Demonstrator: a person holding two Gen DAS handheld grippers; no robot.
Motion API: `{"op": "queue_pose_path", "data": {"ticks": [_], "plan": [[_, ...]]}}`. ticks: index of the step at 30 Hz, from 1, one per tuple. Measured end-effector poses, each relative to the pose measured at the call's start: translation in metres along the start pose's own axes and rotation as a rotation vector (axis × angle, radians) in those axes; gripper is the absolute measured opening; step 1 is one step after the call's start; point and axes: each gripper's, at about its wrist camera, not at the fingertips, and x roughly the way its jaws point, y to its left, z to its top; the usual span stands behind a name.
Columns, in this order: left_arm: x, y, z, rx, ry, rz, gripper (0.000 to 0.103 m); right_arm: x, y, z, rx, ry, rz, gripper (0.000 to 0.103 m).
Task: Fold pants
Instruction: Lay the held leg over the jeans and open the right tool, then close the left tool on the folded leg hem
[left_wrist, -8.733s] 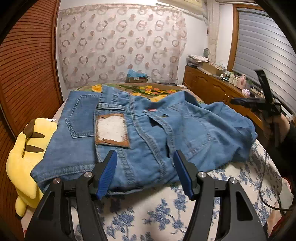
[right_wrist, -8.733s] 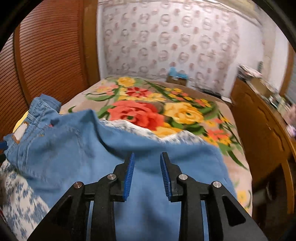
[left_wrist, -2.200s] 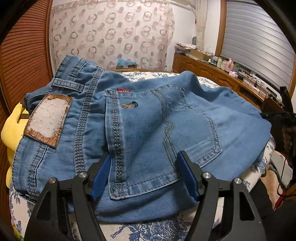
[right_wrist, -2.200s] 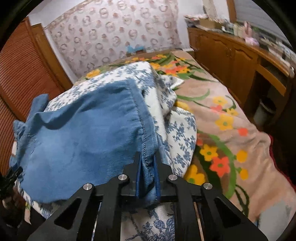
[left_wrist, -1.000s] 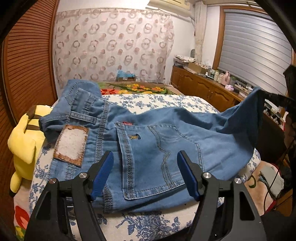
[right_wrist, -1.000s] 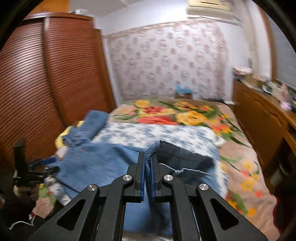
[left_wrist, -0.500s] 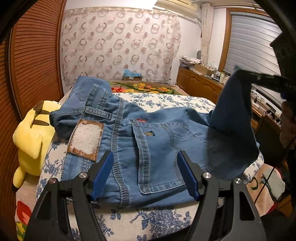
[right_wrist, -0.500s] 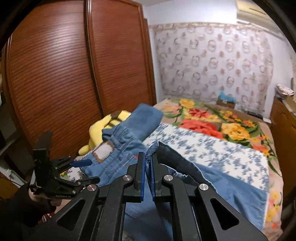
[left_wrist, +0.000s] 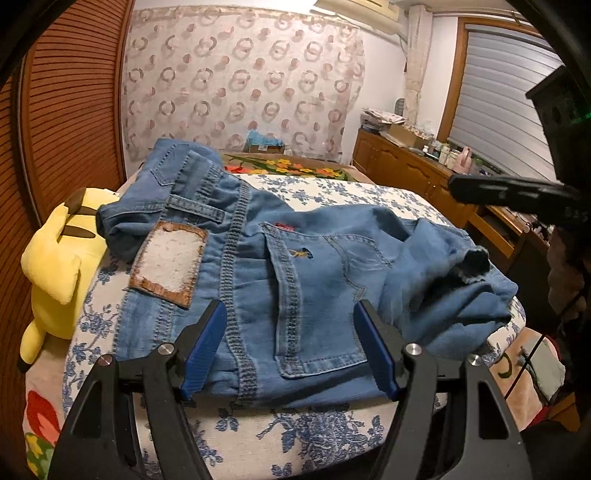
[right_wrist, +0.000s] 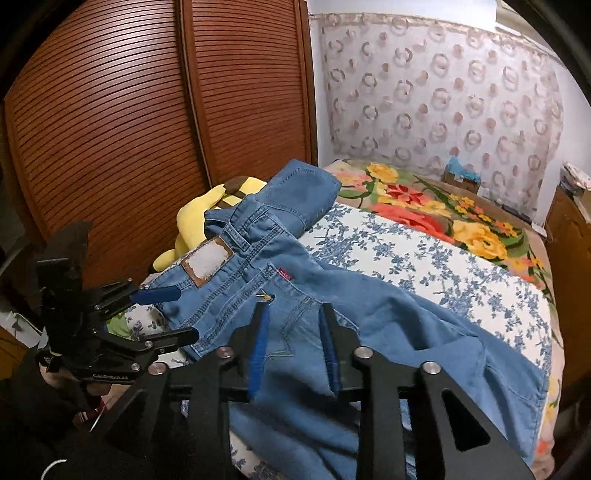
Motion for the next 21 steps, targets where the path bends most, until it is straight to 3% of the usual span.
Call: {"op": "queue_pose_path", "data": {"ticks": [5, 13, 21], "plan": [[0.008, -0.012, 0.001, 0.021, 0.016, -0.024, 0.072, -0.008, -0.013, -0.013, 0.015, -0.03, -0.048, 0.032], [0.018, -0.042, 0.003, 0.069, 0.036, -0.076, 0.072, -0.02, -0.043, -0.05, 0.087, 0.01, -0.165, 0.042], [0.031, -0.07, 0.003, 0.129, 0.062, -0.133, 0.072, -0.032, -0.061, -0.073, 0.198, 0.044, -0.202, 0.043]]}}
